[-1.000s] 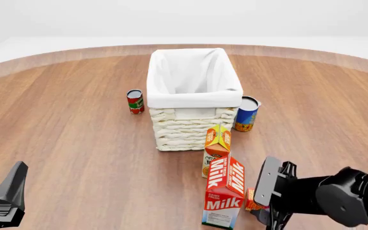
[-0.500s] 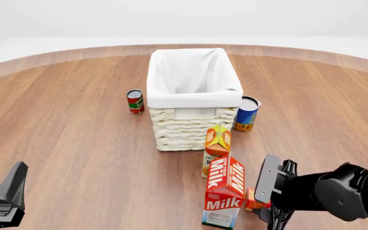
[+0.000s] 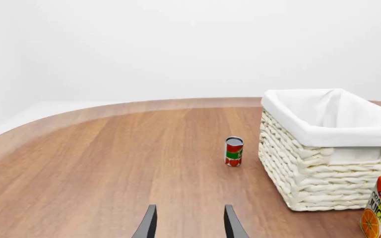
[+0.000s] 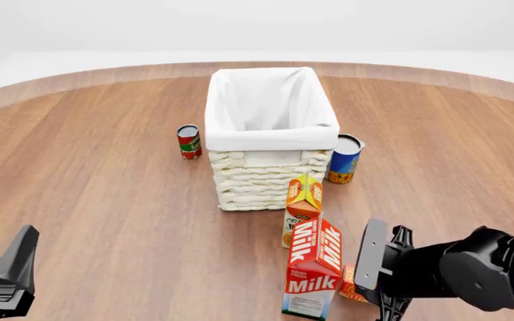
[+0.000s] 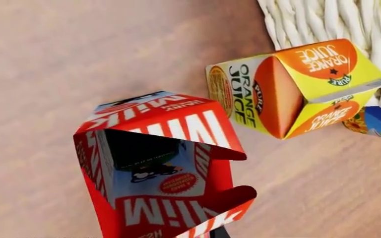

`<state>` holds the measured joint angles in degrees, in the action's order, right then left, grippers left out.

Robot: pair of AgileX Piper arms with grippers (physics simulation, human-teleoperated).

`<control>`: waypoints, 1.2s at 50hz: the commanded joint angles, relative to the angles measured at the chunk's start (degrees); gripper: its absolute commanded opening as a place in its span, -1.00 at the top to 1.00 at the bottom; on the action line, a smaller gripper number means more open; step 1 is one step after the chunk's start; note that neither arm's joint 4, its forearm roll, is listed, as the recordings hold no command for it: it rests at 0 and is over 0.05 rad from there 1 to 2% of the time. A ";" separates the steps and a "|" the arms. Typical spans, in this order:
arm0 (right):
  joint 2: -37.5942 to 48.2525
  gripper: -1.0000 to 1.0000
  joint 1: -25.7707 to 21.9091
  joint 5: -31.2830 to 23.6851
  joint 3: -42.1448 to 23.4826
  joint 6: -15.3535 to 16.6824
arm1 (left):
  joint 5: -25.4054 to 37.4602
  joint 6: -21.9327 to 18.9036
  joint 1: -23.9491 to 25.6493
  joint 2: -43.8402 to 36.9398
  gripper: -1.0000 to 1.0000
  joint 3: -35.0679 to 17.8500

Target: Pick up the butter and put it in the basket.

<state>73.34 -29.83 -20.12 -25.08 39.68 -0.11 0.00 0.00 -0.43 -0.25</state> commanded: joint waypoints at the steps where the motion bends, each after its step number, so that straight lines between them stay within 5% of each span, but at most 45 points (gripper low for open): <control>1: -1.18 1.00 -0.85 -0.85 -0.60 -0.91 | 0.00 0.00 0.00 0.00 -1.00 0.00; 21: -5.87 1.00 3.51 -2.92 -1.56 0.89 | 0.00 0.00 0.00 0.00 -1.00 0.00; 60: -17.98 1.00 5.41 -6.55 -6.75 -8.42 | 0.00 0.00 0.00 0.00 -1.00 0.00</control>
<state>57.73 -24.94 -26.70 -29.74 34.39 -0.11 0.00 0.00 -0.43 -0.25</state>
